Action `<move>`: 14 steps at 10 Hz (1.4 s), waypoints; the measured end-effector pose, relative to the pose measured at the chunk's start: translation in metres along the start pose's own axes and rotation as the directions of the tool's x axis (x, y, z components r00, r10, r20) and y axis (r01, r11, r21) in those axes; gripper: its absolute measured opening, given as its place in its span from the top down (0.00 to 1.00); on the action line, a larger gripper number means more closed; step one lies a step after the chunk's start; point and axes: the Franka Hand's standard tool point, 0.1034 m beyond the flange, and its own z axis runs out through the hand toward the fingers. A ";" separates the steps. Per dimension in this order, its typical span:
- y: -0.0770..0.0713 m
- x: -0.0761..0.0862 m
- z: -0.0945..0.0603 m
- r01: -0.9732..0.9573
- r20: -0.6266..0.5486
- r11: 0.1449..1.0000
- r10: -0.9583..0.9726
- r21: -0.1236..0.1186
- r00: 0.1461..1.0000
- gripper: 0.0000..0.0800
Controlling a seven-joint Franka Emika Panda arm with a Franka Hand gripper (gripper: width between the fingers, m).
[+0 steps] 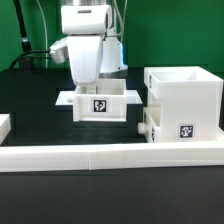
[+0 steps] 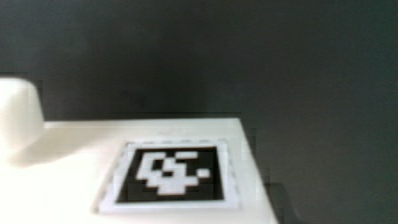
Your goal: Assemble drawer
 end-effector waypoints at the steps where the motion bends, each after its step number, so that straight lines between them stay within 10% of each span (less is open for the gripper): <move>1: 0.000 0.000 0.000 0.000 0.000 1.000 0.000 0.000 1.000 0.94; 14: 0.029 0.036 -0.003 0.043 -0.019 0.998 -0.044 -0.041 0.999 0.94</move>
Offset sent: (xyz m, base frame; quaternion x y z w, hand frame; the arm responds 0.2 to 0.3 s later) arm 0.0333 0.0261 0.0094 -0.0005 0.0058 -0.0449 0.9990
